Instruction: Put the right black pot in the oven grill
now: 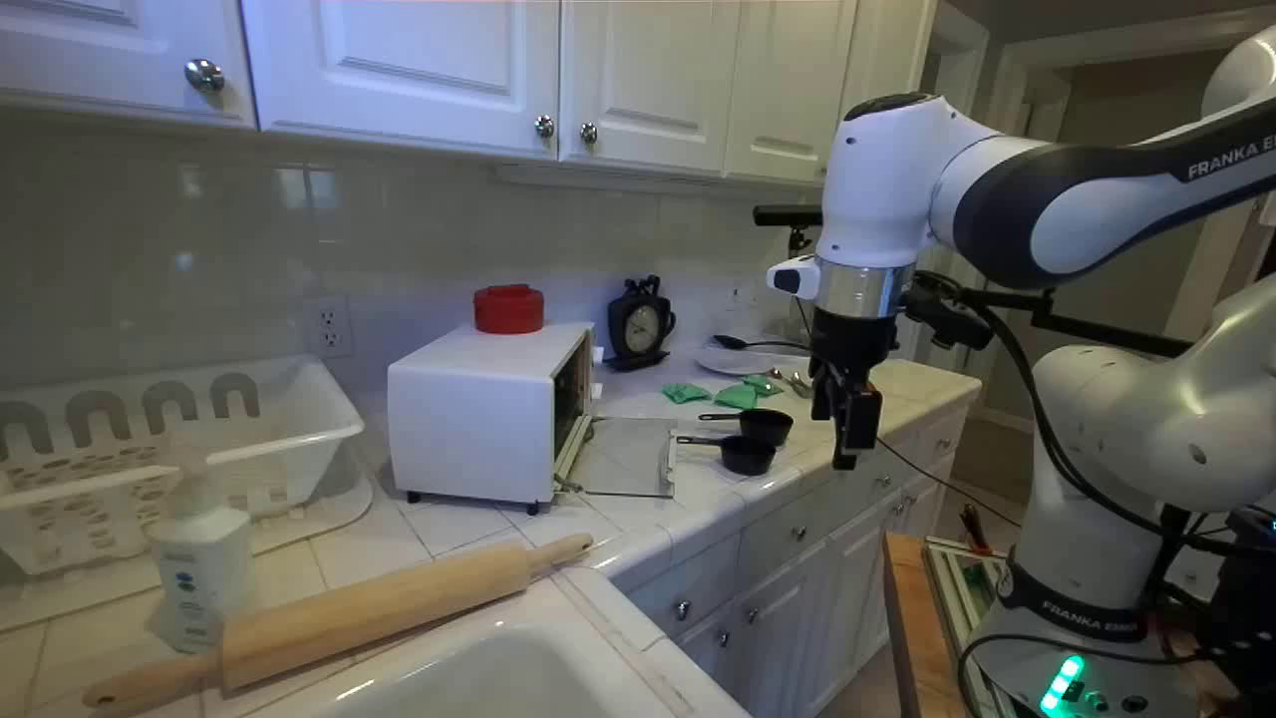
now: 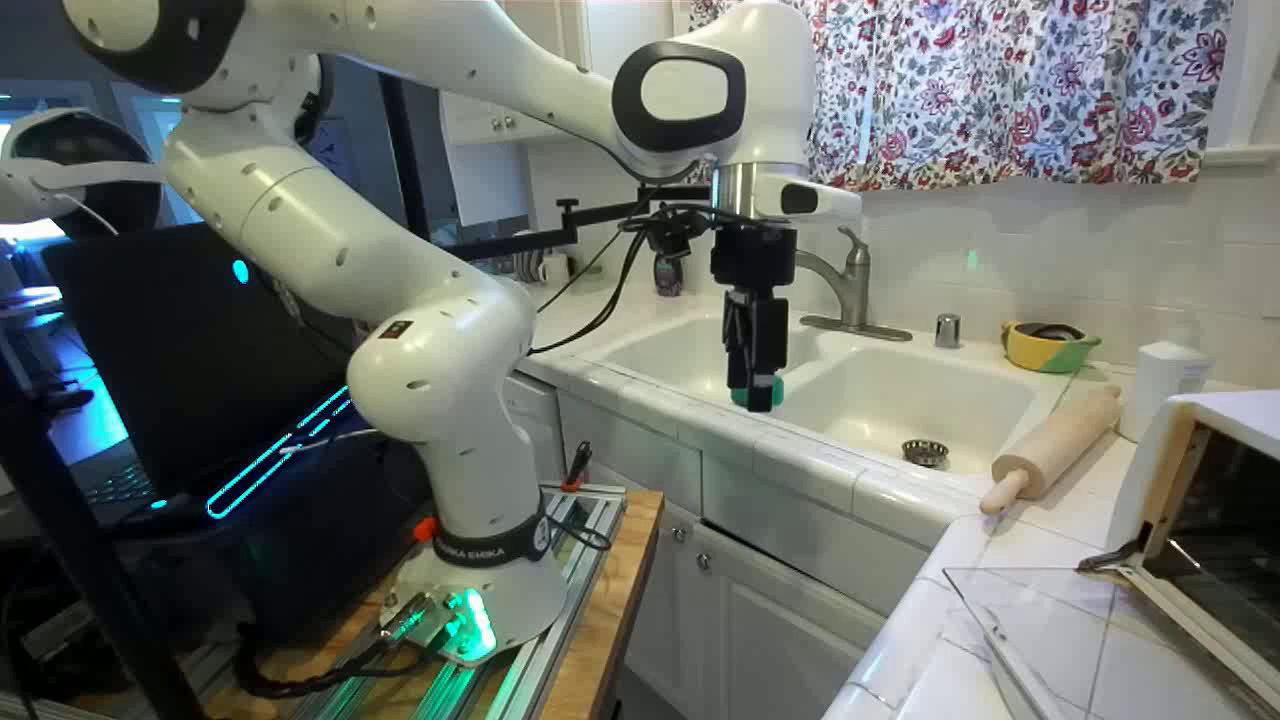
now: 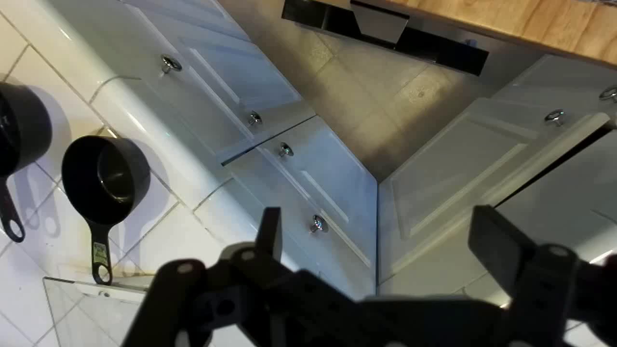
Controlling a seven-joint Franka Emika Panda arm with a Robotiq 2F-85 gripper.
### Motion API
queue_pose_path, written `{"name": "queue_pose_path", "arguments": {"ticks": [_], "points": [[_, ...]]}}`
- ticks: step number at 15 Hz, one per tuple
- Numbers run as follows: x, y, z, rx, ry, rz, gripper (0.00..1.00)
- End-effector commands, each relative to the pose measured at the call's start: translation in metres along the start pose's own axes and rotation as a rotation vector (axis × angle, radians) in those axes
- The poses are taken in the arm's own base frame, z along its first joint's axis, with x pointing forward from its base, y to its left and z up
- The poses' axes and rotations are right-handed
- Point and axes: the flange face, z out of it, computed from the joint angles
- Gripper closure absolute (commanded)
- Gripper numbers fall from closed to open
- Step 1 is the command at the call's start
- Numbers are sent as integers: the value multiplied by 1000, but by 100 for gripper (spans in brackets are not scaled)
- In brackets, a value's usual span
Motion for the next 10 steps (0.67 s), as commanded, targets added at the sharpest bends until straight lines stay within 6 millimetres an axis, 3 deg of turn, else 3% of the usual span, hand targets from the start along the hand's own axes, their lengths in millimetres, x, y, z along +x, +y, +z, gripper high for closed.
{"name": "queue_pose_path", "arguments": {"ticks": [1, 7, 10], "points": [[0, 0, 0, 0, -2, 0, 0], [0, 0, 0, 0, -3, 0, 0], [27, 20, 1, 37, -55, 204, 0]]}}
